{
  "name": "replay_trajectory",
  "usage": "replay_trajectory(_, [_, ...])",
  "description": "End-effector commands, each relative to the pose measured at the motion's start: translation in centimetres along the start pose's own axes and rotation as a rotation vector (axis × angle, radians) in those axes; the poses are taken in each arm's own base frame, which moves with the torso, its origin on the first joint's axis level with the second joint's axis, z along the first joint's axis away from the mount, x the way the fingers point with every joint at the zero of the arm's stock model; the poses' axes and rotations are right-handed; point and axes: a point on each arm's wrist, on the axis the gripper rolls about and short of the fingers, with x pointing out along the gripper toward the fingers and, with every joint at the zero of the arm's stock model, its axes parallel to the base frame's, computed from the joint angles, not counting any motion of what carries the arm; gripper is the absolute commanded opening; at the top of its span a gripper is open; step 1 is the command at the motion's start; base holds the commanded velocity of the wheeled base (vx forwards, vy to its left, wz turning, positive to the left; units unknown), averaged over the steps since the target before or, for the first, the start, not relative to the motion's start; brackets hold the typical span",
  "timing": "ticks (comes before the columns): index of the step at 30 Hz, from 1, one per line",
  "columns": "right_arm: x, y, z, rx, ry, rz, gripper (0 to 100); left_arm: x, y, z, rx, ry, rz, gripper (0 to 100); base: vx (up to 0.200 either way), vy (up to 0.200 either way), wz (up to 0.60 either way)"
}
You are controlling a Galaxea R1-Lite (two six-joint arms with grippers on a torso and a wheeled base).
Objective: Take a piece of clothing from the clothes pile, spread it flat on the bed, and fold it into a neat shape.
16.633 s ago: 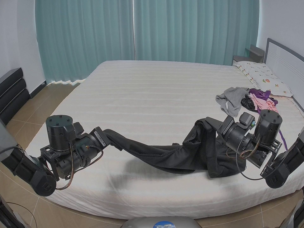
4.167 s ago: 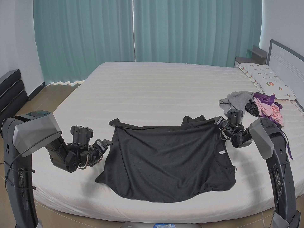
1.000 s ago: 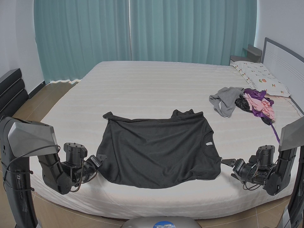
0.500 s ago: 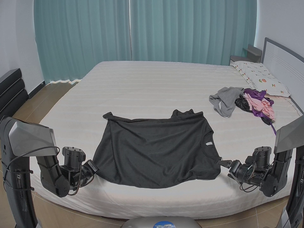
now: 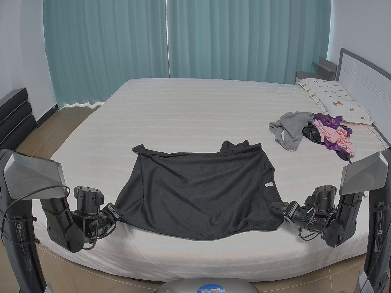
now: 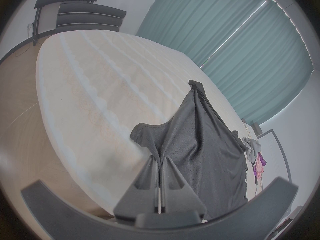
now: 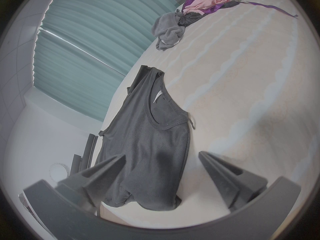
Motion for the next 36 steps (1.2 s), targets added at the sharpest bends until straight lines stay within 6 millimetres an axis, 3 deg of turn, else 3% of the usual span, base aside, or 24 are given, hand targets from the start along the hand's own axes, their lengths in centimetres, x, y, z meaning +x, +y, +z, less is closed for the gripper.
replay_trajectory(1, [1.1, -0.2, 0.0, -0.021, 0.003, 0.003, 0, 0.1, 0.1, 0.1, -0.004, 0.000, 0.003, 0, 0.000, 0.000, 0.00])
replay_trajectory(8, [2.6, 0.9, 1.9, -0.044, -0.056, 0.056, 0, 0.2, 0.0, 0.2, -0.012, -0.005, -0.004, 0, 0.000, 0.000, 0.00])
replay_trajectory(17, [5.9, 3.4, 6.1, -0.047, -0.175, 0.049, 0, 1.2, -0.3, 0.3, -0.016, -0.015, -0.014, 0, 0.000, 0.000, 0.00])
replay_trajectory(31, [10.0, 5.5, 8.7, -0.057, -0.246, 0.049, 0, 2.4, -0.1, 0.0, -0.042, -0.014, -0.007, 0, 0.000, 0.000, 0.00])
replay_trajectory(36, [11.1, 6.9, 10.5, -0.053, -0.268, 0.024, 0, 2.4, -0.1, -0.1, -0.040, -0.012, -0.005, 0, 0.000, 0.000, 0.00])
